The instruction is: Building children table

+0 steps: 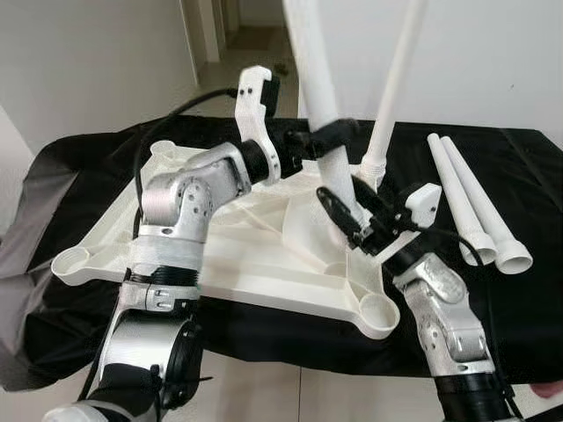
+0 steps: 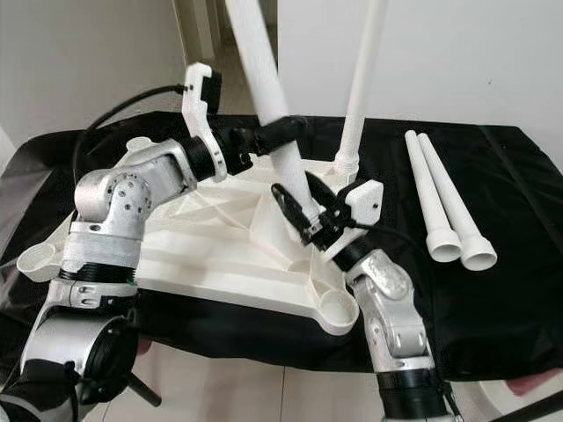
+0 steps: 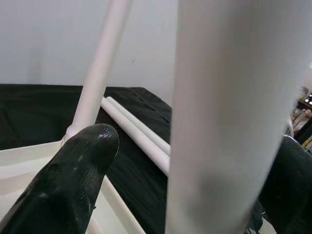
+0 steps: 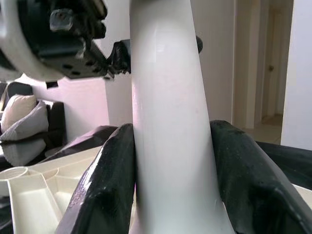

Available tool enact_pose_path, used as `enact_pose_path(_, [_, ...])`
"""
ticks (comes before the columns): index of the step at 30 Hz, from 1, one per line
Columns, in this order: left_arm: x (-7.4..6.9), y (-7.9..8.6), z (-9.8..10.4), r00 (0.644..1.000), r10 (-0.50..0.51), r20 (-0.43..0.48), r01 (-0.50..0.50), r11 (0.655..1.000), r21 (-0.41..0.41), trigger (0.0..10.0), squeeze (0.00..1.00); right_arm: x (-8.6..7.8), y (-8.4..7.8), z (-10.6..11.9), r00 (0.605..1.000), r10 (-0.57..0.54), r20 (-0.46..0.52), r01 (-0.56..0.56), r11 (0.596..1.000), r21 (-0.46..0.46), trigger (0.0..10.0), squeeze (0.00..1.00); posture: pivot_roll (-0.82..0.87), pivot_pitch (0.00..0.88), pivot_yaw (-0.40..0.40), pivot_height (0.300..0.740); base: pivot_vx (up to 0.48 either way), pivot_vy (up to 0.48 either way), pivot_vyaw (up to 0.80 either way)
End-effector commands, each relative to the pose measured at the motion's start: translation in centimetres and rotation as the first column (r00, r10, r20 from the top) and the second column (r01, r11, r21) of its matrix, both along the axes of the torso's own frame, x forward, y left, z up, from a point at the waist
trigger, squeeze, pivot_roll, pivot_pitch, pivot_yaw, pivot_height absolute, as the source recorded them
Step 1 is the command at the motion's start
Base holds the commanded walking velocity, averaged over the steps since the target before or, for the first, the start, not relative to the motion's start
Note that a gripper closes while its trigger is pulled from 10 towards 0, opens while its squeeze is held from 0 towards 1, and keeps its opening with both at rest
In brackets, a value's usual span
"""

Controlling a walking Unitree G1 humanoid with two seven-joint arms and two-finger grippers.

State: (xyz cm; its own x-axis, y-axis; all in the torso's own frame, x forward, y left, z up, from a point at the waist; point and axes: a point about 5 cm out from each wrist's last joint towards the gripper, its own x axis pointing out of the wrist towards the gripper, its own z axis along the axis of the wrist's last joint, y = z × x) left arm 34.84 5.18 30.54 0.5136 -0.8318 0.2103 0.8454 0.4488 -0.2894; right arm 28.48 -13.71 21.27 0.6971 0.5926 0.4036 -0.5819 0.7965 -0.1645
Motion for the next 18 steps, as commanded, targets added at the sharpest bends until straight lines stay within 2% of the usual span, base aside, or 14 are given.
enact_pose_path(1, [0.1,0.4,0.3,1.000,-0.027,-0.003,0.027,1.000,0.001,10.0,0.00,-0.2,0.1,-0.4,1.000,0.007,0.005,-0.007,1.000,-0.020,10.0,0.00,-0.03,0.000,0.083,0.740,0.000,0.000,0.00])
enact_pose_path(7, [0.1,0.6,0.3,0.999,-0.048,-0.011,0.048,0.999,-0.003,10.0,0.00,-0.6,-0.2,-1.1,1.000,-0.004,-0.011,0.004,0.999,-0.034,10.0,0.00,-0.04,0.000,0.086,0.740,0.000,0.000,0.00])
enact_pose_path(8, [0.0,0.6,0.3,0.998,-0.058,-0.012,0.058,0.998,-0.005,5.2,0.00,-0.7,-0.3,-1.4,1.000,-0.008,-0.017,0.007,0.999,-0.044,10.0,0.00,-0.04,0.000,0.086,0.740,0.000,0.000,0.00])
enact_pose_path(10, [0.0,0.6,0.3,0.998,-0.058,-0.012,0.058,0.998,-0.005,5.2,0.00,-0.7,-0.3,-1.4,1.000,-0.008,-0.017,0.007,0.999,-0.044,10.0,0.00,-0.04,0.000,0.086,0.740,0.000,0.000,0.00])
enact_pose_path(11, [0.0,0.7,0.4,0.997,-0.073,-0.013,0.073,0.997,-0.013,0.0,0.00,-0.8,-0.4,-1.7,1.000,-0.009,-0.024,0.008,0.998,-0.056,10.0,0.00,-0.04,0.000,0.087,0.740,0.000,0.000,0.00])
enact_pose_path(18, [0.0,0.9,0.9,0.993,-0.113,-0.017,0.111,0.992,-0.064,0.0,0.00,-0.8,-0.6,-2.4,0.999,-0.010,-0.036,0.006,0.996,-0.093,10.0,0.00,-0.03,0.000,0.085,0.740,0.000,0.000,0.00])
